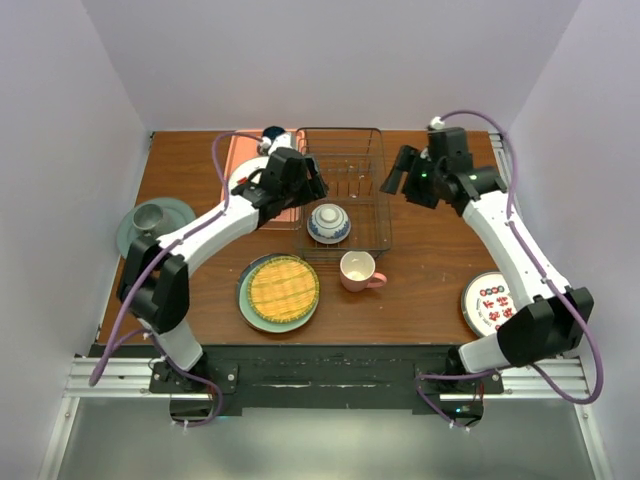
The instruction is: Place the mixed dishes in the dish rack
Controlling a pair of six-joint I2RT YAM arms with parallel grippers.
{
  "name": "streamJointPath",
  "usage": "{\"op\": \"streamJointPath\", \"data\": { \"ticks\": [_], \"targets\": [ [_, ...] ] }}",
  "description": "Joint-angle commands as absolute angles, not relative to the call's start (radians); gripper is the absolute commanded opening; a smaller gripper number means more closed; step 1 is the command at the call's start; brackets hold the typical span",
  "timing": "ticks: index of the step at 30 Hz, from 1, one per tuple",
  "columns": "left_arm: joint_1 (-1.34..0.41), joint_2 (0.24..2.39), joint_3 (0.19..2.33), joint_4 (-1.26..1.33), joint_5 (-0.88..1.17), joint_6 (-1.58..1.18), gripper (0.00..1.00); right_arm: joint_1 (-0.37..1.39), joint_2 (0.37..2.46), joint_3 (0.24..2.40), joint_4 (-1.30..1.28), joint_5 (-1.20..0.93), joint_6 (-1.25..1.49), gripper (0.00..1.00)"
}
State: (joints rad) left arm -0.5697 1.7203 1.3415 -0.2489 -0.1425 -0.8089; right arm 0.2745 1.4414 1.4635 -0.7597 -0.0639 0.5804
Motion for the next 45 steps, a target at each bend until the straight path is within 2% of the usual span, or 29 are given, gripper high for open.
{"op": "streamJointPath", "data": {
  "ticks": [1, 4, 6, 8, 9, 12, 13, 15, 21, 32, 35, 40, 41, 45],
  "targets": [
    [-0.558, 1.579, 1.407, -0.247, -0.256, -0.626, 0.78, 0.391, 1.524, 1.493, -0.652, -0.109, 0.538, 0.72],
    [-0.558, 1.519, 1.387, -0.242, -0.261, -0.572, 0.81, 0.422, 1.607, 1.508, -0.624, -0.129, 0.535, 0.66],
    [-0.557, 1.487, 1.375, -0.247, -0.255, -0.546, 0.82, 0.437, 1.655, 1.531, -0.62, -0.133, 0.509, 0.56],
    [-0.555, 1.451, 1.352, -0.255, -0.261, -0.525, 0.84, 0.463, 1.719, 1.545, -0.62, -0.112, 0.486, 0.52],
    [-0.554, 1.436, 1.339, -0.253, -0.273, -0.517, 0.85, 0.471, 1.739, 1.546, -0.623, -0.1, 0.485, 0.46],
    [-0.554, 1.362, 1.248, -0.223, -0.31, -0.491, 0.93, 0.485, 1.796, 1.534, -0.615, -0.078, 0.483, 0.36],
    [-0.554, 1.344, 1.226, -0.189, -0.308, -0.482, 0.98, 0.485, 1.808, 1.529, -0.611, -0.071, 0.483, 0.33],
    [-0.555, 1.287, 1.187, -0.151, -0.278, -0.442, 1.0, 0.488, 1.835, 1.517, -0.582, -0.067, 0.474, 0.29],
    [-0.554, 1.241, 1.12, -0.13, -0.204, -0.383, 1.0, 0.499, 1.974, 1.604, -0.621, -0.057, 0.46, 0.28],
    [-0.555, 1.314, 1.109, -0.147, -0.005, -0.379, 1.0, 0.508, 2.051, 1.678, -0.609, -0.037, 0.454, 0.28],
    [-0.555, 1.383, 1.15, -0.187, 0.156, -0.332, 0.99, 0.508, 1.998, 1.663, -0.633, -0.008, 0.457, 0.31],
    [-0.557, 1.436, 1.128, -0.143, 0.35, -0.311, 0.98, 0.506, 1.896, 1.641, -0.681, 0.028, 0.469, 0.51],
    [-0.557, 1.439, 1.118, -0.131, 0.369, -0.304, 0.98, 0.506, 1.879, 1.641, -0.701, 0.046, 0.48, 0.62],
    [-0.572, 1.465, 1.101, -0.113, 0.463, -0.272, 0.98, 0.502, 1.797, 1.658, -0.75, 0.126, 0.5, 0.72]
  ]
}}
